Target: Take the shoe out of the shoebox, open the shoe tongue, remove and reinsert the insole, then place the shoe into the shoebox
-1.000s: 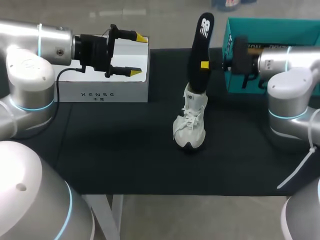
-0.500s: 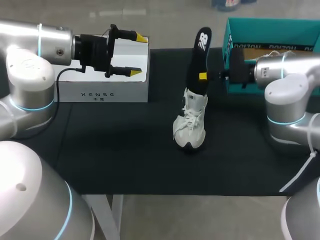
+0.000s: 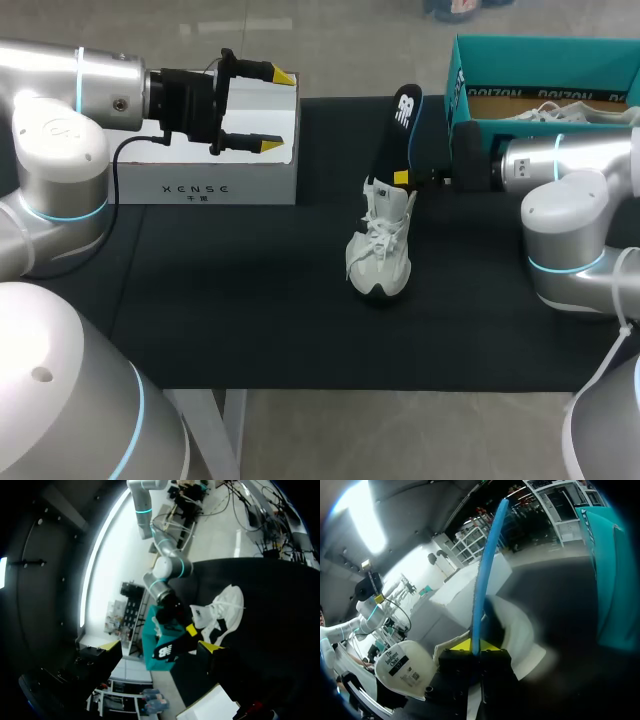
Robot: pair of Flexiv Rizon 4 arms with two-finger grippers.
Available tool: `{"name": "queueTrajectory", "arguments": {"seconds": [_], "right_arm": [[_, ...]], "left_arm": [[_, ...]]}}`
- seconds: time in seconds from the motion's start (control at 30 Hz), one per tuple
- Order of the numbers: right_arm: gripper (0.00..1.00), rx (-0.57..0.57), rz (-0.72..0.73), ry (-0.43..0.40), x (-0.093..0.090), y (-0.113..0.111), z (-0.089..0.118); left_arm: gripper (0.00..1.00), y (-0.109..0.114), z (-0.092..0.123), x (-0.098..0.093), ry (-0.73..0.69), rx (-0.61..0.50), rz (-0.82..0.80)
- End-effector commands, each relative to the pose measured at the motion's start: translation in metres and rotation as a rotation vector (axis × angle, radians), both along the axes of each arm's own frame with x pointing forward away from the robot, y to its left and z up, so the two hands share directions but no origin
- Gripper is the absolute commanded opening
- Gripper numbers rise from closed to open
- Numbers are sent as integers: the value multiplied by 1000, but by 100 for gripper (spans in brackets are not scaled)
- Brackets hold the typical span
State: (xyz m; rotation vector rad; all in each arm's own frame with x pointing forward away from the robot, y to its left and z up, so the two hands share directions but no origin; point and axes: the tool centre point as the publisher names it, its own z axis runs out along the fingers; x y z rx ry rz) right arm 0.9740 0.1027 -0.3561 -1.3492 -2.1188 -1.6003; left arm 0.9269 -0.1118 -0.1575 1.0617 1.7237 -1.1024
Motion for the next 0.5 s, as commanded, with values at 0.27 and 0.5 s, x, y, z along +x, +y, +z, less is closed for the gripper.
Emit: {"name": "queueTrajectory", "arguments": {"seconds": [0.27, 0.5], "right_arm": [[65, -11, -12, 0, -5, 1, 2], [65, -26, -19, -46, 20, -1, 15]], "left_arm": [[100, 1, 1, -1, 1, 5, -1], [100, 1, 1, -1, 1, 5, -1]]}}
